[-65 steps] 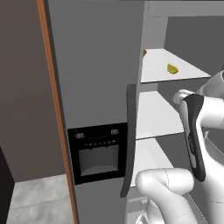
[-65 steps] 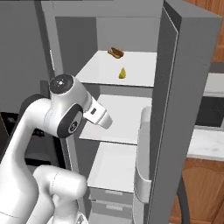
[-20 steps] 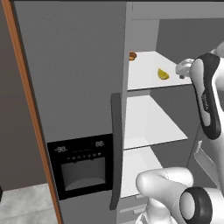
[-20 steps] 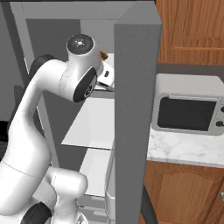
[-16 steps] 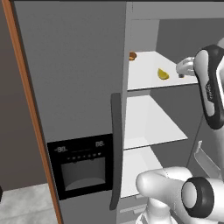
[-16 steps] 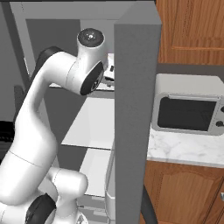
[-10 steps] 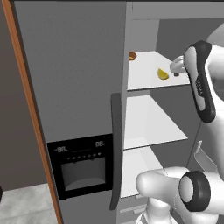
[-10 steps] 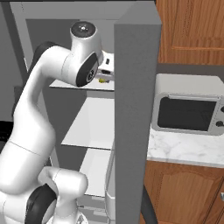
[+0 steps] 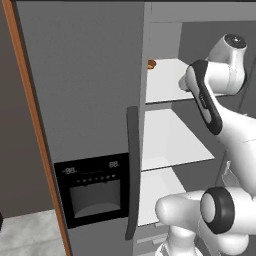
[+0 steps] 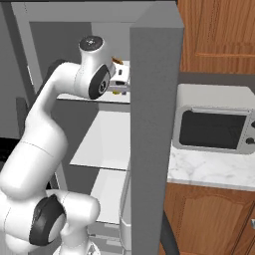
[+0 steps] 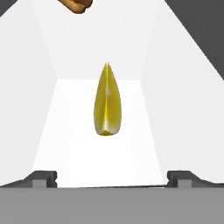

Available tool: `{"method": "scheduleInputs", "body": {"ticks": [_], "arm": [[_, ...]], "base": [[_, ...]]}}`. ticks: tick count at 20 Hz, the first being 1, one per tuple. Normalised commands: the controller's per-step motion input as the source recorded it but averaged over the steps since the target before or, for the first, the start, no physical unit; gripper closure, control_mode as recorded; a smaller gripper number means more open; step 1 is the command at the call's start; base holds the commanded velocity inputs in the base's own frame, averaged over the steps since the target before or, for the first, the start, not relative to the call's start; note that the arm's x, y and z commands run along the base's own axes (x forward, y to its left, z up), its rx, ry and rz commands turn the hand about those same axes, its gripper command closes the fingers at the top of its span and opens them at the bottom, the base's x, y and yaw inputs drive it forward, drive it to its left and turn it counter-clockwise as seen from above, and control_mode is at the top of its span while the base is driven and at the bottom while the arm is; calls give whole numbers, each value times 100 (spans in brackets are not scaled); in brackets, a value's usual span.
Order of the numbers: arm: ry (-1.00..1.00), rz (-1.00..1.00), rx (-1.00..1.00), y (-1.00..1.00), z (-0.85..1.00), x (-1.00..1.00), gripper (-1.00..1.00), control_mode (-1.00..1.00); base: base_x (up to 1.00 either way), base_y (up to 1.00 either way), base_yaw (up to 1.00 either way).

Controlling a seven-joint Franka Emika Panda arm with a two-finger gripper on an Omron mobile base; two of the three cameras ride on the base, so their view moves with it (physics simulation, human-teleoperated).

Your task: Take the lemon wedge from the fridge and place it on the plate with fish on the dining counter.

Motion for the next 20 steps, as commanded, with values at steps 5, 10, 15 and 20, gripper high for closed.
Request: {"method": "scheduleInputs", "body": {"ticks": [5,10,15,20], "arm": [[1,0,6,-19,1,70,-100,-100],[4,0,8,-9,4,67,-100,-100],[4,0,3,0,-3,72,-100,-100],[0,0,0,0,-25,61,-100,-100]], "base": [[0,0,0],[0,0,0],[0,0,0],[0,0,0]]}}
